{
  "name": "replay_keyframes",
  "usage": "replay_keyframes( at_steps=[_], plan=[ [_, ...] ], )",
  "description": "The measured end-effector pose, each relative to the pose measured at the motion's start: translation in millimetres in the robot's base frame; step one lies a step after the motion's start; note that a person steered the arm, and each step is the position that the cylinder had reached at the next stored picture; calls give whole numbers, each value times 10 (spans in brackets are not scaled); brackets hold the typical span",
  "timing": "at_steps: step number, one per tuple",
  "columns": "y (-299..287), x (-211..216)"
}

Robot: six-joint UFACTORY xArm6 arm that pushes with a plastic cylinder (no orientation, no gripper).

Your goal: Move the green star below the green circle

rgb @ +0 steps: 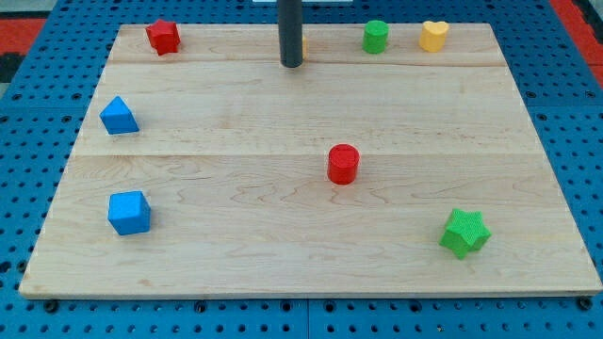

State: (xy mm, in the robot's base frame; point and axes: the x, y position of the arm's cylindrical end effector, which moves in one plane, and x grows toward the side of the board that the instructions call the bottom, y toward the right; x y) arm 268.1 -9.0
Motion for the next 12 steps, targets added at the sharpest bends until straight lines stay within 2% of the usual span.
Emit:
replay_keyframes(
  at_steps=[1, 2, 3, 5, 6, 7, 12],
  plan=[
    [86, -37],
    [85, -286],
    [199, 361],
    [1286, 1780],
    [1328, 2004],
    [1328, 2510],
    [1305, 2639]
  ],
)
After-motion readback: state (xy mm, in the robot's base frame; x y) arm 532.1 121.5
